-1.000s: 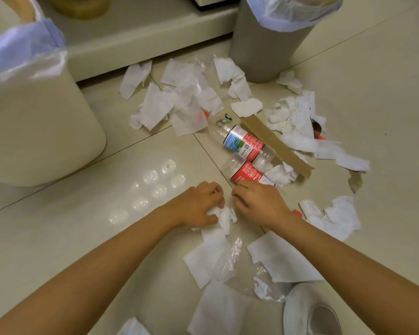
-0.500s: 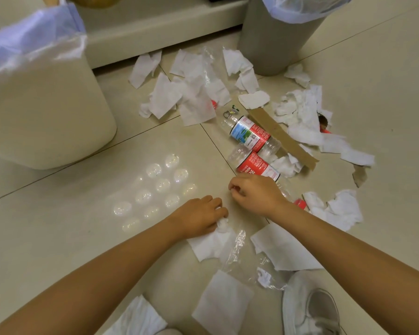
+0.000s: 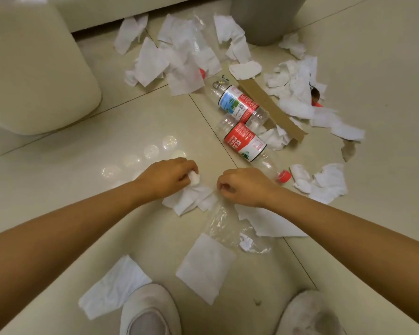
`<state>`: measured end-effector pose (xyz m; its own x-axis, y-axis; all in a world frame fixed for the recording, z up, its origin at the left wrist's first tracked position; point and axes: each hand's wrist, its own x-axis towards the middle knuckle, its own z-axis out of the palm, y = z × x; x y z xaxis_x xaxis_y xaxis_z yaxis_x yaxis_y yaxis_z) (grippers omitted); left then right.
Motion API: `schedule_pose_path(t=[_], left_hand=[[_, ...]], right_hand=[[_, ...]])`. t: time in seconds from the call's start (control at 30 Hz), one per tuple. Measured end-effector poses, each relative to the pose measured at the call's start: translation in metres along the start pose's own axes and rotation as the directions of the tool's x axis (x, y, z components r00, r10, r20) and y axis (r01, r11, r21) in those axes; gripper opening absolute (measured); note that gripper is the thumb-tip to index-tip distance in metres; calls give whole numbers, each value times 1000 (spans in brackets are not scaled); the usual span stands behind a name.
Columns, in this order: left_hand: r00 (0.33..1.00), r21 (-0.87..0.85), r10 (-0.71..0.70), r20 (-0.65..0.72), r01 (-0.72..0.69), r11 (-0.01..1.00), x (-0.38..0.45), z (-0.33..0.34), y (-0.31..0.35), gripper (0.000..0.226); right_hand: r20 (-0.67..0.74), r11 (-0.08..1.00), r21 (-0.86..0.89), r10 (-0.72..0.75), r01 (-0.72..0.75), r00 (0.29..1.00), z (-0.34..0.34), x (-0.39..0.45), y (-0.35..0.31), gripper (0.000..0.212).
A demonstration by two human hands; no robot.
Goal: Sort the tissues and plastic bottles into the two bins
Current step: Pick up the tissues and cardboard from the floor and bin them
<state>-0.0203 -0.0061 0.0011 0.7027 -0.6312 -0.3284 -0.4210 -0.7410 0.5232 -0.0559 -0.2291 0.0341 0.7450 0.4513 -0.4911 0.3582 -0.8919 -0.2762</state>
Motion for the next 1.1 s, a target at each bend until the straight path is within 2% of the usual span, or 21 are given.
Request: schedule_pose_path(t=[0.13, 0.27, 0.33, 0.4, 0.47, 0.53, 0.63, 0.7, 0.73, 0.8, 0.83, 0.9, 0.97, 1.1], left_hand=[[996, 14, -90, 21, 90, 996, -36, -4, 2, 28], [990, -32, -136, 30, 137, 990, -57, -2, 4, 28], [990, -60, -136, 39, 138, 989, -63, 6, 5, 28], [993, -12, -107, 44, 108, 994, -64, 17, 2, 29], [996, 31, -79, 43, 78, 996, -64, 28, -2, 31], [998, -7, -62, -5, 62, 998, -70, 35, -5, 35], [995, 31, 66, -78, -64, 997, -83, 42, -11, 48], [991, 43, 129, 24, -130, 991, -95, 45, -14, 55], [985, 23, 138, 106, -141, 990, -102, 46, -17, 68], [957, 54, 166, 236, -183, 982, -115, 49, -24, 112], [942, 117, 170, 288, -210, 971, -121, 50, -27, 128], [919, 227, 162, 359, -254, 940, -134, 53, -31, 145], [905, 289, 131, 405, -263, 920, -143, 54, -32, 147], [923, 414, 222, 314, -343, 843, -151, 53, -39, 137]], right_hand=[[28, 994, -37, -99, 100, 995, -3, 15, -24, 23], [12, 992, 4, -123, 123, 992, 2, 16, -43, 25], [-7, 995, 38, -89, 89, 996, 14, 6, -47, 26], [-25, 998, 47, -29, 30, 999, 32, -4, -47, 31], [-27, 999, 36, 35, -34, 999, 49, -12, -47, 39], [-36, 994, 22, 106, -105, 994, 60, -23, -49, 52], [-23, 976, 21, 218, -218, 976, 68, -38, -58, 81], [39, 964, 44, 262, -264, 964, 76, -48, -67, 103], [73, 962, 47, 267, -270, 961, 82, -52, -72, 113], [132, 964, 40, 256, -264, 957, 93, -57, -80, 126], [157, 967, 28, 246, -254, 956, 98, -59, -84, 130], [185, 973, 8, 227, -233, 956, 106, -62, -93, 133], [188, 979, -14, 203, -204, 961, 112, -64, -100, 131], [163, 987, -66, 156, -148, 974, 114, -62, -103, 122]])
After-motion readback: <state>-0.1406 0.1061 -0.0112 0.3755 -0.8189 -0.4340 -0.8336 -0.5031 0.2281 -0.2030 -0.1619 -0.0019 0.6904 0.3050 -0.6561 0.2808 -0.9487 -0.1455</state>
